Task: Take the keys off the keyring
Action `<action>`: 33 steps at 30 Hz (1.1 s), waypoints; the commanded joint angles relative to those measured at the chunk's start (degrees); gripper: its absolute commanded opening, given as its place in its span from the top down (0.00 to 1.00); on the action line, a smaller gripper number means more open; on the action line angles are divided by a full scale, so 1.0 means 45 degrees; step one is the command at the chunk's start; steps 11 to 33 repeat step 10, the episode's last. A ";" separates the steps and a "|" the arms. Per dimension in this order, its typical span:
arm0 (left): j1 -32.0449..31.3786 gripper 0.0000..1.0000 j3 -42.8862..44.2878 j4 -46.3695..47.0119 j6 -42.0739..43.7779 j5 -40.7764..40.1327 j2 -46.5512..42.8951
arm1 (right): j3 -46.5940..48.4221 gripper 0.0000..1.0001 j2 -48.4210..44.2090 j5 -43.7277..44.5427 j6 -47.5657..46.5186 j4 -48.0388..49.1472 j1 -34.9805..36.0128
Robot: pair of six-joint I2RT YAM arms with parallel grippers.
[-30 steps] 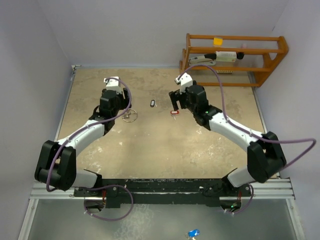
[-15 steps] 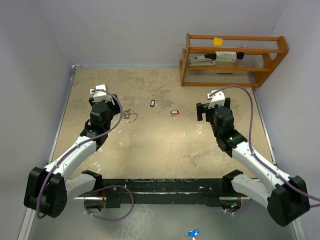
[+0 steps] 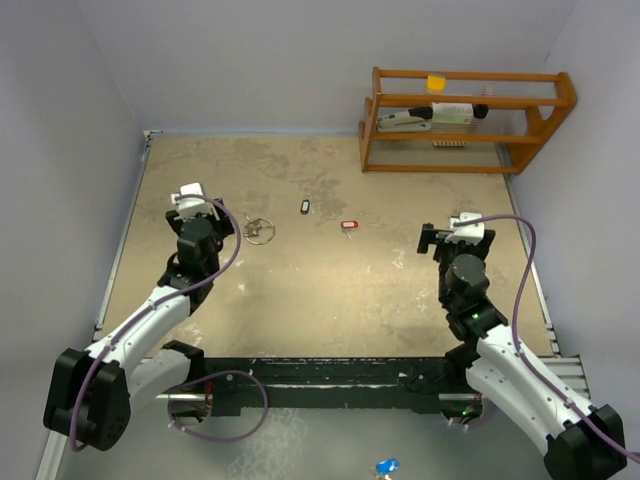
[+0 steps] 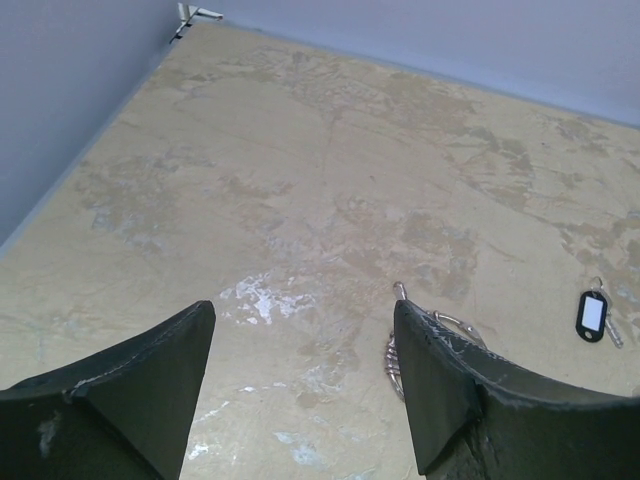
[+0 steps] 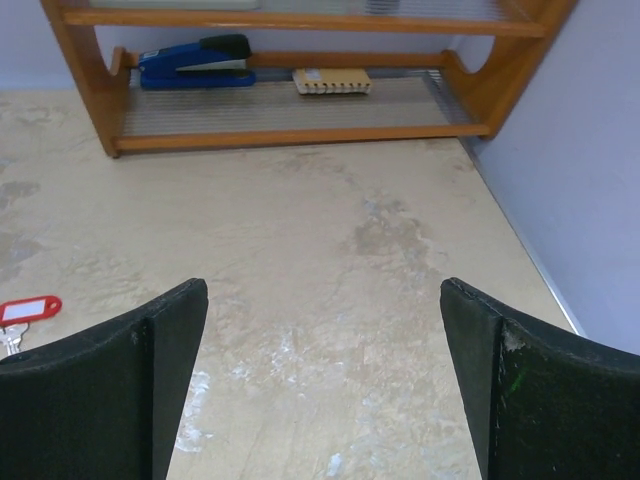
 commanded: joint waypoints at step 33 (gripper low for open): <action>-0.0055 0.29 -0.0192 0.0864 0.0279 -0.0672 -0.0249 | 0.0190 0.00 0.0661 0.0531 -0.0038 0.1285 0.0014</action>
